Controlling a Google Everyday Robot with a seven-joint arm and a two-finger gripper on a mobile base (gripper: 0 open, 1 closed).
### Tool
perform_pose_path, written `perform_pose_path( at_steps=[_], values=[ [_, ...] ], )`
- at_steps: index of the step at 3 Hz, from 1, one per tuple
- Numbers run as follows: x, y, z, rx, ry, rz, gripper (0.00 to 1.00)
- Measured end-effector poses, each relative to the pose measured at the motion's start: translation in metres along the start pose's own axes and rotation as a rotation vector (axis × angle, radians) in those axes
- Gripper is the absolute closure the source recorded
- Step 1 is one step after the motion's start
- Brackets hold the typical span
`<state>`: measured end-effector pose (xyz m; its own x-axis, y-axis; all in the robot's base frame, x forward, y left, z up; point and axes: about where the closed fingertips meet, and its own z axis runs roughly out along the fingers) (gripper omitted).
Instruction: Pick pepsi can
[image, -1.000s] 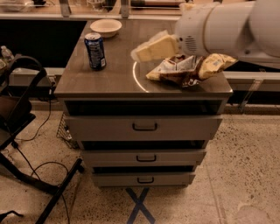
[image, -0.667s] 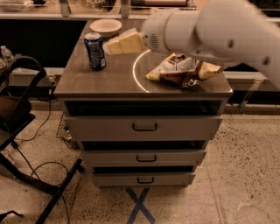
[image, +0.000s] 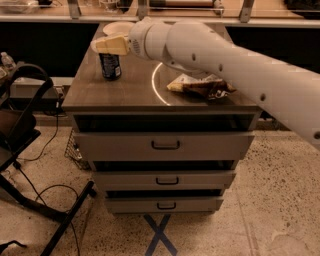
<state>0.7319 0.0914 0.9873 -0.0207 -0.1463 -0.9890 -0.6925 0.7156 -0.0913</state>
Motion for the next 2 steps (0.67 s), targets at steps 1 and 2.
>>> perform_pose_path(
  at_steps=[1,2],
  values=[
    [0.021,-0.003,0.046,0.05,-0.036,-0.004,0.0],
    [0.041,0.007,0.074,0.06,-0.059,-0.004,0.0]
  ],
)
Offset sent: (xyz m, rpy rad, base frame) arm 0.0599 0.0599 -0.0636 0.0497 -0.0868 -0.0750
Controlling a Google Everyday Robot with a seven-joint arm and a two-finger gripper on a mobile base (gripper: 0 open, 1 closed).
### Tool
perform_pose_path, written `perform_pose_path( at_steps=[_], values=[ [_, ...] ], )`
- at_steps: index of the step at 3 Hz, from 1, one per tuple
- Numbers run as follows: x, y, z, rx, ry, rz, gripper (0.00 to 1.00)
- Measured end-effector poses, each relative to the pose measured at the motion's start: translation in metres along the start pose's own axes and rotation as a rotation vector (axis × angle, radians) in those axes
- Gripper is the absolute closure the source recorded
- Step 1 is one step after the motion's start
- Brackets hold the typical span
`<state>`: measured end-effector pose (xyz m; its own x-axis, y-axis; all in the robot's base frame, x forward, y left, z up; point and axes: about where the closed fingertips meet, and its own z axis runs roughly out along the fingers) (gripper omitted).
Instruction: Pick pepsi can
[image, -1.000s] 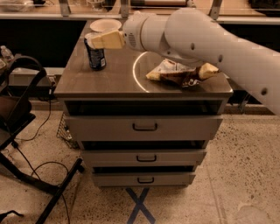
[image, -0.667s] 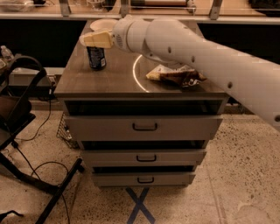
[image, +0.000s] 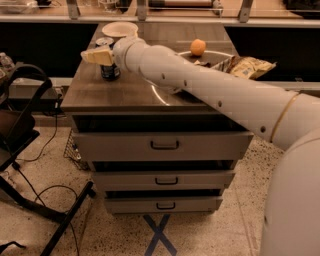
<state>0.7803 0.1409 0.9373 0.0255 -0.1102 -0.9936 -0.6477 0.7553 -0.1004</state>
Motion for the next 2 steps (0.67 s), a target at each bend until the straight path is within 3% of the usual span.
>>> perform_pose_path(
  at_steps=[1,2],
  values=[
    [0.0148,0.0079,0.0129,-0.008,0.007,0.01,0.0],
    [0.015,0.0103,0.0143,-0.012,0.007,0.011,0.24]
  ],
)
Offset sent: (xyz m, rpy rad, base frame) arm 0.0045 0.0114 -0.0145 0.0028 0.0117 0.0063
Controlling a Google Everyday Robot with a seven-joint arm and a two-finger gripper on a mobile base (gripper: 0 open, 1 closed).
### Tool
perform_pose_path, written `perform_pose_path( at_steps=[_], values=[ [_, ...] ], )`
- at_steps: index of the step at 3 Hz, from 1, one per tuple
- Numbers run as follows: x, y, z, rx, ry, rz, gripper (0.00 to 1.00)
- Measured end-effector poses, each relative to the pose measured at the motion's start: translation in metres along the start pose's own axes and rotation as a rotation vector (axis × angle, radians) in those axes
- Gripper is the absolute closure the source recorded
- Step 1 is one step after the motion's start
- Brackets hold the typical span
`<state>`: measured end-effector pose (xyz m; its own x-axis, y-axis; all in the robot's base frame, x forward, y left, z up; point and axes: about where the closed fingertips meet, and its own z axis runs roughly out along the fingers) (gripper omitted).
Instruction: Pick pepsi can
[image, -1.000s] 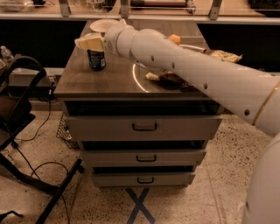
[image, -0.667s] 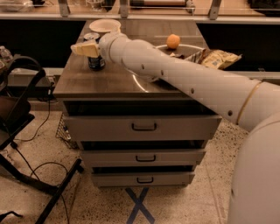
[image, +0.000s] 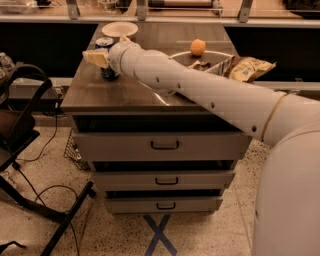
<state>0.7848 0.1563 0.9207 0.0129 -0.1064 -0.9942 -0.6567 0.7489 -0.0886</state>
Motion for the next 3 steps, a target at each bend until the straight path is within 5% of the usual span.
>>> perform_pose_path(
  at_steps=[3],
  values=[
    [-0.0014,0.0052,0.0024,-0.009,-0.003,0.004,0.99]
  ],
)
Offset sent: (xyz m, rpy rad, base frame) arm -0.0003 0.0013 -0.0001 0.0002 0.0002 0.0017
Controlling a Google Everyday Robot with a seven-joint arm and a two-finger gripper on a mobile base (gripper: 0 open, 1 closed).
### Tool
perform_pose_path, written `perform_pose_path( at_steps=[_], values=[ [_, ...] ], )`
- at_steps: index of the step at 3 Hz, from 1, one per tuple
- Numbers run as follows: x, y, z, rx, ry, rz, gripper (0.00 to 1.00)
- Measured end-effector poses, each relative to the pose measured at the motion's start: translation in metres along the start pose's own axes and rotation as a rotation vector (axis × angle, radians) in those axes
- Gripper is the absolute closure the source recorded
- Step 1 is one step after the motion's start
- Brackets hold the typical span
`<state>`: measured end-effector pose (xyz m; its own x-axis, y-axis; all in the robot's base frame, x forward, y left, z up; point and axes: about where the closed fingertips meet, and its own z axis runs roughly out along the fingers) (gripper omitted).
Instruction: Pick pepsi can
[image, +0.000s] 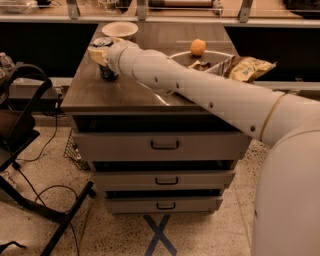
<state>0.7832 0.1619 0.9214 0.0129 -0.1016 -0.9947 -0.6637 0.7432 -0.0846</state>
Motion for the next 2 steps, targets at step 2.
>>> perform_pose_path(
  at_steps=[2],
  values=[
    [-0.063,-0.014,-0.027,0.0,-0.006,0.045,1.0]
  ],
)
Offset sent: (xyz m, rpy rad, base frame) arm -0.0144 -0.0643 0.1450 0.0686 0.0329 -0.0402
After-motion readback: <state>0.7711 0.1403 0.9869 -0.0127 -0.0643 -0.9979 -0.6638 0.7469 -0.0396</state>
